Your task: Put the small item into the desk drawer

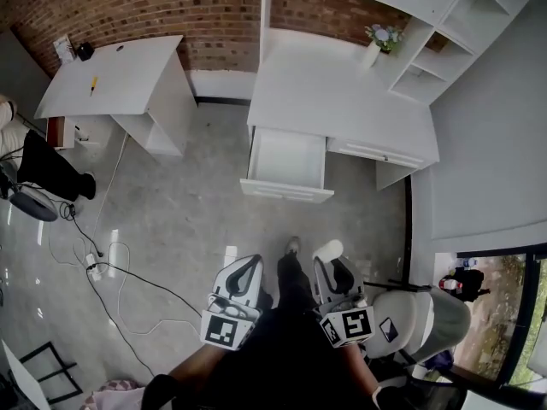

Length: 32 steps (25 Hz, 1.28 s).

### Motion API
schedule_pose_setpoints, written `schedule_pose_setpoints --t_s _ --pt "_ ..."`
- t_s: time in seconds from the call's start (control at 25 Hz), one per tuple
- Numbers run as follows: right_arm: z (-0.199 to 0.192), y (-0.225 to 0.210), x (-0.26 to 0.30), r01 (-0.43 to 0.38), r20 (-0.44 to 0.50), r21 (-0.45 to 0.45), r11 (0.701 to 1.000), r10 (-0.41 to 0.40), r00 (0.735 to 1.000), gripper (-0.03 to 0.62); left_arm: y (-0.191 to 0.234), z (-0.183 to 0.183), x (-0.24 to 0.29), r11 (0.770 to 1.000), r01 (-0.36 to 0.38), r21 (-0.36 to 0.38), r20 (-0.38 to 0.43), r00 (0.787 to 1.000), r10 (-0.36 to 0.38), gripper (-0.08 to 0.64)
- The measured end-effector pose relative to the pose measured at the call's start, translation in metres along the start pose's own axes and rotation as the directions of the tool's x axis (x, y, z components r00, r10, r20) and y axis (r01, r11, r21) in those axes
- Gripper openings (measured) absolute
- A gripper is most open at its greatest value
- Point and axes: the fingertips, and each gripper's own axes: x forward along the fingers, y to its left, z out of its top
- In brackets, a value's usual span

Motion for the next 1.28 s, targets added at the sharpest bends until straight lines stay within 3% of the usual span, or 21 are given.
schedule_pose_setpoints --t_s 0.24,0.76,1.28 --pt "0.001 -0.050 0.053 -0.058 -0.003 0.007 0.998 0.058 0.998 0.138 0.010 -0.009 0.068 1.000 -0.024 0.000 -0.014 1.000 0.024 0.023" --pt "0.042 -0.174 0.156 -0.179 0.024 -0.016 0.984 0.179 0.983 0.138 0.023 0.018 0.218 0.990 -0.128 0.063 0.014 0.992 0.128 0.023" --pt "0.041 -0.204 0.227 -0.213 -0.011 -0.007 0.977 0.213 0.977 0.138 0.065 0.016 0.269 0.979 -0.203 0.035 0.004 0.979 0.203 0.022"
